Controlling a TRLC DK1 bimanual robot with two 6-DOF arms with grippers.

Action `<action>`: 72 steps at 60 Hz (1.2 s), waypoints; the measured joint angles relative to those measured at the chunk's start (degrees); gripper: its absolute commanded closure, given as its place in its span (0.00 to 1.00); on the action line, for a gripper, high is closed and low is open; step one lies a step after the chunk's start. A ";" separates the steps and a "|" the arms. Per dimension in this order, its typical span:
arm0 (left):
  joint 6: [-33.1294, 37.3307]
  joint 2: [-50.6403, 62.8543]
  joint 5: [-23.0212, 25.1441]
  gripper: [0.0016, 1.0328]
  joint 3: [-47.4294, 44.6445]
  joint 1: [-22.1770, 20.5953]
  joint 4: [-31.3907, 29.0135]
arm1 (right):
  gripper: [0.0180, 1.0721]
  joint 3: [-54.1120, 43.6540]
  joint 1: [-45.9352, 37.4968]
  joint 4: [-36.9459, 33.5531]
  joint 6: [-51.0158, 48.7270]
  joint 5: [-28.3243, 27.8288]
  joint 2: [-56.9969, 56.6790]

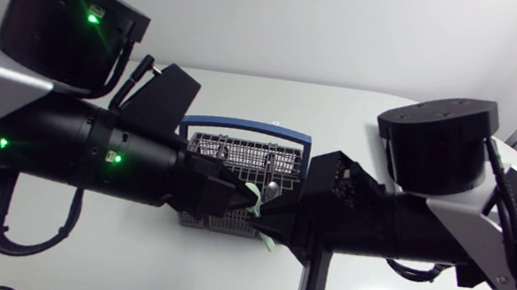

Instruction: Unload the cutlery basket into the drawer organizer.

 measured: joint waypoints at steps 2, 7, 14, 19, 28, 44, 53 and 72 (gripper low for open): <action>0.00 0.00 0.00 0.86 0.00 0.04 0.02 | 0.95 0.00 0.00 0.00 0.00 0.00 0.00; -0.20 0.00 0.02 0.72 0.00 0.09 0.04 | 0.95 0.00 0.22 0.00 0.02 0.02 -0.02; -0.22 0.00 0.44 0.52 0.00 0.09 0.00 | 0.95 0.00 0.22 0.00 0.04 0.07 -0.02; -0.59 0.00 0.46 0.34 0.00 0.09 0.00 | 0.95 0.00 0.22 -0.02 0.07 0.04 -0.02; -1.03 0.00 1.22 0.26 0.00 0.61 0.00 | 0.95 0.00 0.33 -0.20 0.46 0.07 -0.02; -1.27 0.00 2.14 0.26 2.16 5.73 -0.74 | 0.95 -0.02 0.35 -2.47 0.63 0.26 -0.72; -1.29 0.07 2.12 0.26 3.41 9.07 -3.13 | 0.95 -0.07 -0.57 -5.20 0.39 0.26 -2.82; -0.98 2.80 -4.13 0.26 4.17 10.21 -7.82 | 0.95 -2.12 -10.43 -11.91 -5.33 0.17 -8.52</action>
